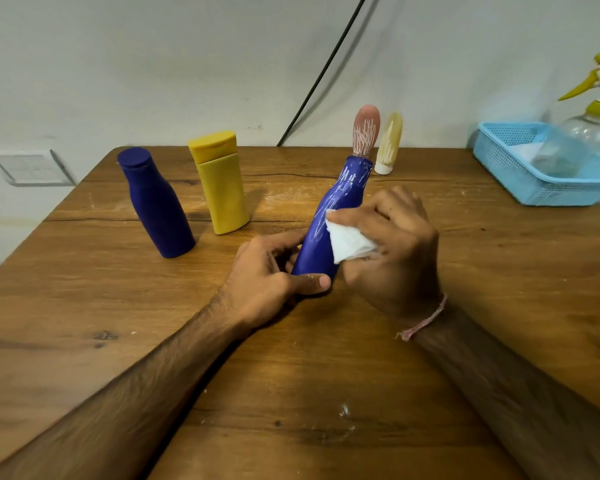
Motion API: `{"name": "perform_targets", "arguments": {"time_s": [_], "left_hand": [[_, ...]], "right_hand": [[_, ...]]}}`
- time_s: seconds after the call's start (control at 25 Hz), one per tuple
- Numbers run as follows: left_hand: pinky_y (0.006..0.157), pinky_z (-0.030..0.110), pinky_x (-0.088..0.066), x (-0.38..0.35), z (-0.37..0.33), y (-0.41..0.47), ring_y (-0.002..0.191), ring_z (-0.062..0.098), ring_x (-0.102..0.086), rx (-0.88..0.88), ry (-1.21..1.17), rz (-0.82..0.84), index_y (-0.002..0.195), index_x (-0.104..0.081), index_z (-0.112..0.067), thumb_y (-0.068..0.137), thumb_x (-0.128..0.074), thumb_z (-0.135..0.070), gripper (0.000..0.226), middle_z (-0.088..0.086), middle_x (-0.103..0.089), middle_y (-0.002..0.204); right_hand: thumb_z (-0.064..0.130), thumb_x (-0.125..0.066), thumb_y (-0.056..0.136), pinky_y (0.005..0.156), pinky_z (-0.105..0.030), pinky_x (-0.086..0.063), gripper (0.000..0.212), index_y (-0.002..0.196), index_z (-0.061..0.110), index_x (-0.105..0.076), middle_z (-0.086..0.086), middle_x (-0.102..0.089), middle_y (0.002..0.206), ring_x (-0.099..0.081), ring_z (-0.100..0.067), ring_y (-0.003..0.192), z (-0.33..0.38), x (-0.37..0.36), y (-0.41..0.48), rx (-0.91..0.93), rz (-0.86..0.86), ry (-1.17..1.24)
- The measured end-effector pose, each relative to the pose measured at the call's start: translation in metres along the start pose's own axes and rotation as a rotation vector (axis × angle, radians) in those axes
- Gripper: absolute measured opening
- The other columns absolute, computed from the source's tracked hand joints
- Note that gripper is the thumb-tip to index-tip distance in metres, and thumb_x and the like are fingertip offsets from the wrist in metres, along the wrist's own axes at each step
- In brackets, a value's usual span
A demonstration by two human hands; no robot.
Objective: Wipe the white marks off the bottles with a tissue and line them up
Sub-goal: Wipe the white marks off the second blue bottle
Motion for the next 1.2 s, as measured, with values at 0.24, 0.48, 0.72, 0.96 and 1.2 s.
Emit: {"name": "perform_targets", "arguments": {"time_s": [0.24, 0.48, 0.72, 0.96, 1.2], "left_hand": [[0.084, 0.053, -0.059, -0.001, -0.003, -0.001, 0.094, 0.039, -0.071, -0.043, 0.153, -0.018, 0.126, -0.070, -0.040, 0.066, -0.088, -0.041, 0.063, 0.006, -0.079, 0.100], [0.084, 0.045, -0.059, 0.000, -0.008, -0.003, 0.095, 0.023, -0.072, -0.077, 0.279, -0.034, 0.134, -0.066, -0.036, 0.070, -0.087, -0.039, 0.068, -0.007, -0.079, 0.103], [0.083, 0.045, -0.059, 0.001, -0.009, -0.004, 0.094, 0.020, -0.072, -0.091, 0.326, -0.038, 0.136, -0.064, -0.034, 0.072, -0.085, -0.042, 0.068, -0.008, -0.078, 0.103], [0.081, 0.046, -0.059, 0.001, -0.009, -0.003, 0.094, 0.023, -0.072, -0.089, 0.321, -0.049, 0.134, -0.065, -0.036, 0.071, -0.084, -0.045, 0.066, -0.005, -0.078, 0.101], [0.075, 0.048, -0.058, 0.001, -0.008, -0.003, 0.087, 0.029, -0.071, -0.101, 0.326, -0.060, 0.129, -0.068, -0.035, 0.072, -0.082, -0.045, 0.059, 0.001, -0.077, 0.093]], "right_hand": [[0.010, -0.069, 0.073, 0.065, -0.040, -0.046, 0.023, 0.093, 0.001, -0.076, -0.015, -0.065, 0.081, -0.060, -0.031, 0.076, 0.000, -0.001, -0.001, -0.040, -0.003, -0.009], [0.007, -0.070, 0.076, 0.063, -0.044, -0.049, 0.021, 0.095, 0.001, -0.077, -0.016, -0.065, 0.081, -0.060, -0.032, 0.075, -0.004, 0.003, 0.002, -0.084, -0.037, -0.023], [0.012, -0.067, 0.078, 0.063, -0.043, -0.048, 0.026, 0.100, 0.003, -0.078, -0.015, -0.066, 0.084, -0.060, -0.030, 0.078, -0.006, 0.002, 0.001, -0.088, -0.025, -0.016], [0.006, -0.069, 0.074, 0.068, -0.040, -0.046, 0.029, 0.102, 0.003, -0.079, -0.013, -0.067, 0.084, -0.061, -0.029, 0.079, 0.000, 0.000, 0.000, -0.049, 0.008, -0.008], [0.006, -0.071, 0.071, 0.066, -0.038, -0.042, 0.029, 0.099, 0.005, -0.080, -0.011, -0.064, 0.079, -0.057, -0.026, 0.074, 0.010, -0.005, -0.003, -0.012, 0.061, 0.009]]}}
Point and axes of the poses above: each hand's wrist, its own y-axis towards the middle knuckle, its own x-axis out of the back of the hand, z = x × y, the point moved 5 cm from there along y, towards the middle knuckle
